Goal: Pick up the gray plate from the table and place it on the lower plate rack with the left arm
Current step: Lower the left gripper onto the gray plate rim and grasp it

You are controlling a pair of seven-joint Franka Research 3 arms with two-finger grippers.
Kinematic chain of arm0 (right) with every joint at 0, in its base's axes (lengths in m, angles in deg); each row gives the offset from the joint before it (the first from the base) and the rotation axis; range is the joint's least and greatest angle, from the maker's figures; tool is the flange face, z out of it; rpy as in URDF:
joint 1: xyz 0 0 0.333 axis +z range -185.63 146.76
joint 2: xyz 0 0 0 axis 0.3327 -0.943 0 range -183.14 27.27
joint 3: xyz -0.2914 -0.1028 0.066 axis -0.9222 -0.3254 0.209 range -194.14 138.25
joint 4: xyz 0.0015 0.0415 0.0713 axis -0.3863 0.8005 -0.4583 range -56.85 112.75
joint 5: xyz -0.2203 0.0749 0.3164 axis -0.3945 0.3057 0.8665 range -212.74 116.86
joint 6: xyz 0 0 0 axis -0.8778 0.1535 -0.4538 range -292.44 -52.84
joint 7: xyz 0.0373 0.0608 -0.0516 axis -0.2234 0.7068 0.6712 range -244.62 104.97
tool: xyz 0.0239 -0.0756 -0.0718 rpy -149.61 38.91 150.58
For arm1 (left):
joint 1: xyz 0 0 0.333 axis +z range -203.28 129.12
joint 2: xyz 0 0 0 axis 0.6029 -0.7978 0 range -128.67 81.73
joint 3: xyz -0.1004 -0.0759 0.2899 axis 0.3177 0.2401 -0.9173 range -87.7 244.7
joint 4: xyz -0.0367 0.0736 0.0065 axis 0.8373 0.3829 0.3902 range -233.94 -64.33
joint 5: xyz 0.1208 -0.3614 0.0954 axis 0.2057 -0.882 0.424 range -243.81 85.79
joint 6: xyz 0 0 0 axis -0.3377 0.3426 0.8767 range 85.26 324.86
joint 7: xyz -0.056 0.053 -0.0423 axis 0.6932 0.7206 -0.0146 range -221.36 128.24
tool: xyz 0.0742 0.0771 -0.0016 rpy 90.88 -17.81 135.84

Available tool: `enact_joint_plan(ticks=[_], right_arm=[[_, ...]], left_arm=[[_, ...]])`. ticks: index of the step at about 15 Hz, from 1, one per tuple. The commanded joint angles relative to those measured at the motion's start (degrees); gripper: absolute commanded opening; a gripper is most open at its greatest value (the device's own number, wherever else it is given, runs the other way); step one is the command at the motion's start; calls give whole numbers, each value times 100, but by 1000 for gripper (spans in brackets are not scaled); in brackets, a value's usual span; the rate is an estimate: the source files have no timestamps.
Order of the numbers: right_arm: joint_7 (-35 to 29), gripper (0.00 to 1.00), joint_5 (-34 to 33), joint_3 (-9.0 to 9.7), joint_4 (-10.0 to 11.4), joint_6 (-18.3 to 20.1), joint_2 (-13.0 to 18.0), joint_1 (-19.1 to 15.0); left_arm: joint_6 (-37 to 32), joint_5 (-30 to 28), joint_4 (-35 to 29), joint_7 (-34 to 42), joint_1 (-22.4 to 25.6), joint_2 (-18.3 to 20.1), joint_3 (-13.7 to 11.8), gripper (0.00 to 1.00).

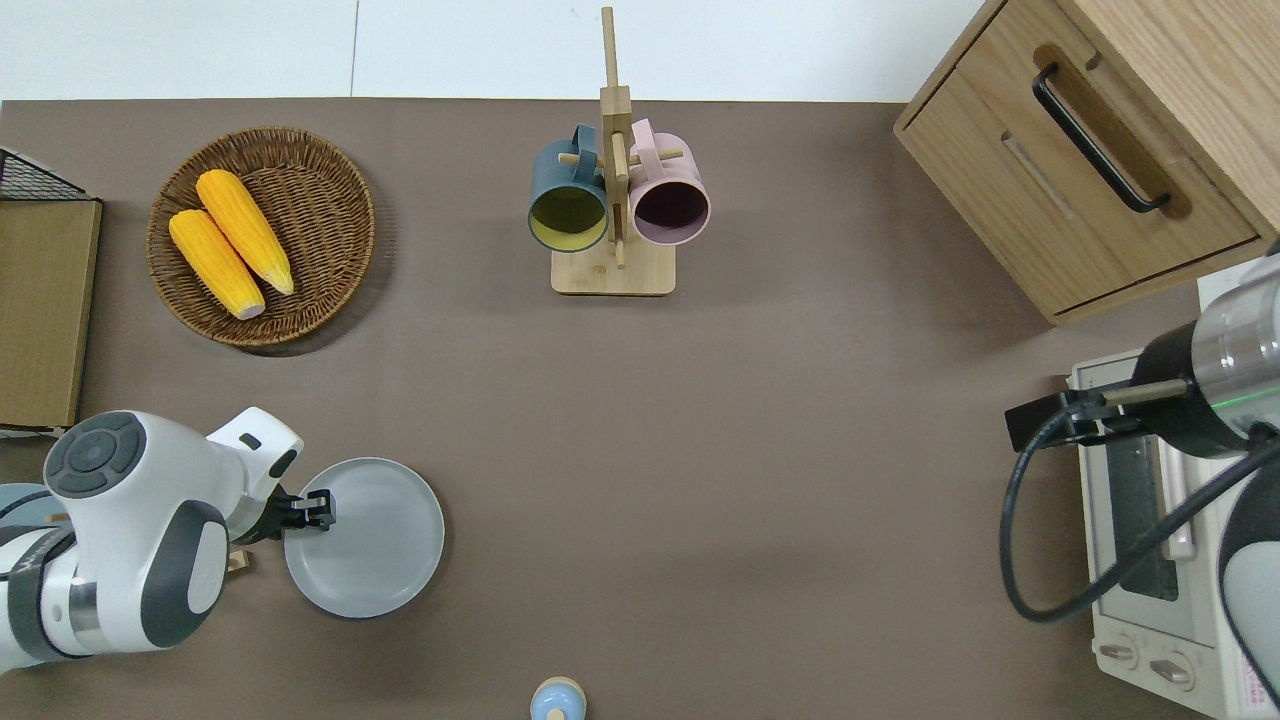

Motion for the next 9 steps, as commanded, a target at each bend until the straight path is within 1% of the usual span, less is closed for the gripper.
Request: enact_joint_plan(ticks=[1,3,4,6,9], right_arm=[[19,990,20,38,-35,87,27,-85],[19,990,20,38,-35,87,27,-85],[19,990,12,38,-35,87,27,-85],[19,990,20,38,-35,87,27,-84],[19,987,20,38,-35,87,27,-76]], left_arm=[[109,-58,-43,-57,36,-71,8,205],[109,-66,-43,-57,36,-71,17,42],[109,-66,-43,-57,36,-71,17,0],[31,-75,1,-49,36,-36,8,0],[-154,-75,237,-22,44,60,-10,0]])
